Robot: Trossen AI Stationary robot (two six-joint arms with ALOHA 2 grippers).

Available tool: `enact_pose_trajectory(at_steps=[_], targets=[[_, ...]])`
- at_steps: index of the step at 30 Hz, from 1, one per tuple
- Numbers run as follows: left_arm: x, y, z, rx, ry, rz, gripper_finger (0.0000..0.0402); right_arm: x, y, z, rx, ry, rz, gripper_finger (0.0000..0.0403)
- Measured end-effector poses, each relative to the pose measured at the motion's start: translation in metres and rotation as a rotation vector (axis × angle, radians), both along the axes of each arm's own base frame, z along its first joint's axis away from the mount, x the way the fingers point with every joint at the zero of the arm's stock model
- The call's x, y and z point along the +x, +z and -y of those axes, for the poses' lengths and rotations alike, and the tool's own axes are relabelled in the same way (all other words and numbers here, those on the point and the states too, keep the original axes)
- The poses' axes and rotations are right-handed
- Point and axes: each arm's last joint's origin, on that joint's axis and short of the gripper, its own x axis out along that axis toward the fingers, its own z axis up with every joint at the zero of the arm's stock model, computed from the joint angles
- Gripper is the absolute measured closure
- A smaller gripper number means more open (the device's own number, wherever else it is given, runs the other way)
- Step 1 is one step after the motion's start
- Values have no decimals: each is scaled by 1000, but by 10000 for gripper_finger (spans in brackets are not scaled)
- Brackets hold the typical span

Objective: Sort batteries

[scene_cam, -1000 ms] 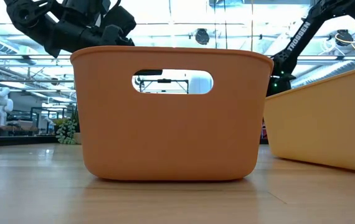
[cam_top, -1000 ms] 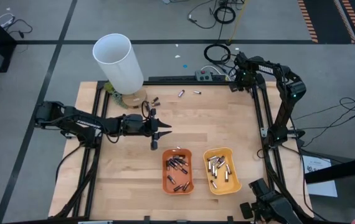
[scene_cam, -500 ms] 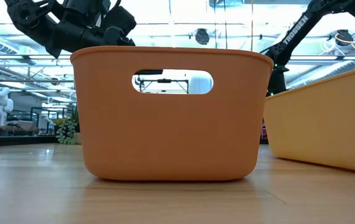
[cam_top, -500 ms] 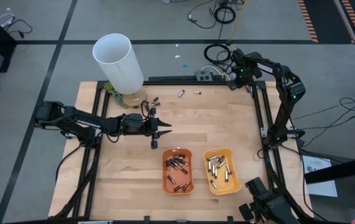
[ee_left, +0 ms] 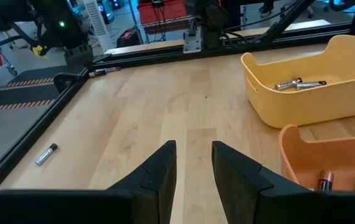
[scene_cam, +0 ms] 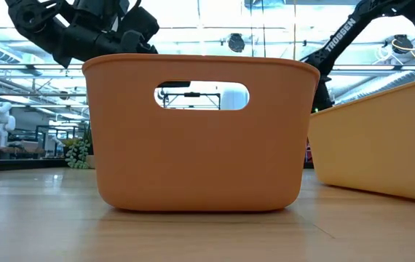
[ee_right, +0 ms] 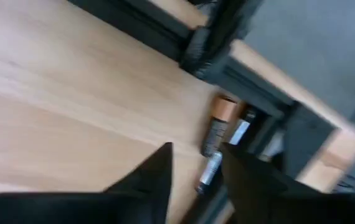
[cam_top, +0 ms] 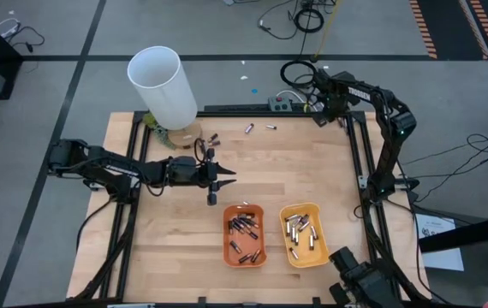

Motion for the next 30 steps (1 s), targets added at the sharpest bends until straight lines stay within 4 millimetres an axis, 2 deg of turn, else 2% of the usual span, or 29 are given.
enact_pose_trajectory(at_steps=[4, 5, 13, 21, 30], targets=[[0, 0, 0, 1, 1, 1, 288, 7, 7, 0, -65, 76, -129, 378], [0, 0, 0, 0, 0, 1, 288, 8, 6, 0, -74, 93, -150, 389], [0, 0, 0, -1, 1, 0, 288, 2, -29, 1, -91, 30, -354, 402], [0, 0, 0, -2, 0, -1, 288, 4, -59, 2, -47, 27, -432, 403], [0, -1, 0, -7, -2, -10, 288, 3, -64, 5, -23, 89, -452, 403]])
